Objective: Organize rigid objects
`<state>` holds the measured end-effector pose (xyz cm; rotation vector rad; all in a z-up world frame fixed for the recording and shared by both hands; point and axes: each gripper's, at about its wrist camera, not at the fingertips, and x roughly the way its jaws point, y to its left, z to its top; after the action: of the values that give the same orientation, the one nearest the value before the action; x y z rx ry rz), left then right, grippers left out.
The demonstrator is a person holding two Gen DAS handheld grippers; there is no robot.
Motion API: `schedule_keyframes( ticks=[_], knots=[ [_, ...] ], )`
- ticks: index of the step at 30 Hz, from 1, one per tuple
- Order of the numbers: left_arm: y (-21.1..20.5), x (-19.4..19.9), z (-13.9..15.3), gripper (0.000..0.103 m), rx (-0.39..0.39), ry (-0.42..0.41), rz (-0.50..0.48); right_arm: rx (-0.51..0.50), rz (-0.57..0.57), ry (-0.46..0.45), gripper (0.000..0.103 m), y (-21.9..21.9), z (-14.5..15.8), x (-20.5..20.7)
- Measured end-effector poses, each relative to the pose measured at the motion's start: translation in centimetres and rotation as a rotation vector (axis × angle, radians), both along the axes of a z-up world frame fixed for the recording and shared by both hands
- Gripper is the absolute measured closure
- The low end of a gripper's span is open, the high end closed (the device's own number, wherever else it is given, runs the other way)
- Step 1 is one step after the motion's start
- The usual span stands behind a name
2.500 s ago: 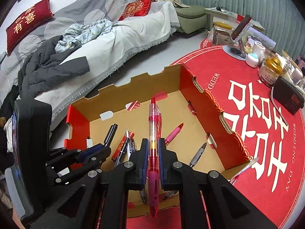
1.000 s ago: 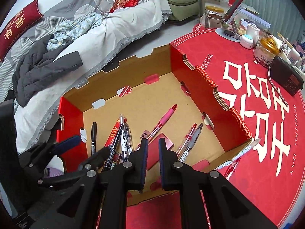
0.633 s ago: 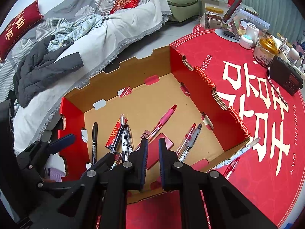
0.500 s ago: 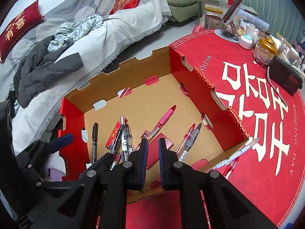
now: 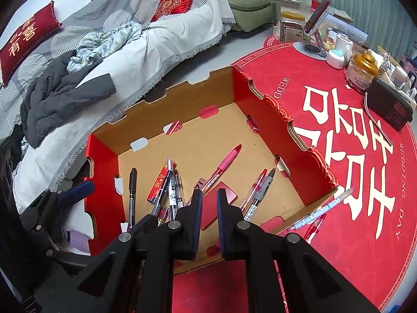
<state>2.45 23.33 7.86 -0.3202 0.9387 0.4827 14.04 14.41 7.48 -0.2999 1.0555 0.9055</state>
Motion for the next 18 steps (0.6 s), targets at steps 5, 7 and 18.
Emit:
schedule_keyframes(
  ticks=[5,7,18],
  knots=[
    [-0.04,-0.06,0.06,0.001,0.008,-0.004,0.0,0.0,-0.001,0.0,0.091,-0.03,0.0,-0.01],
    [-0.01,-0.06,0.04,0.001,0.009,-0.001,0.0,0.0,-0.001,0.0,0.091,-0.07,0.08,0.0],
    [0.21,-0.04,-0.13,0.001,-0.023,0.009,0.002,0.0,-0.002,0.0,0.091,-0.04,0.07,-0.04]
  ],
)
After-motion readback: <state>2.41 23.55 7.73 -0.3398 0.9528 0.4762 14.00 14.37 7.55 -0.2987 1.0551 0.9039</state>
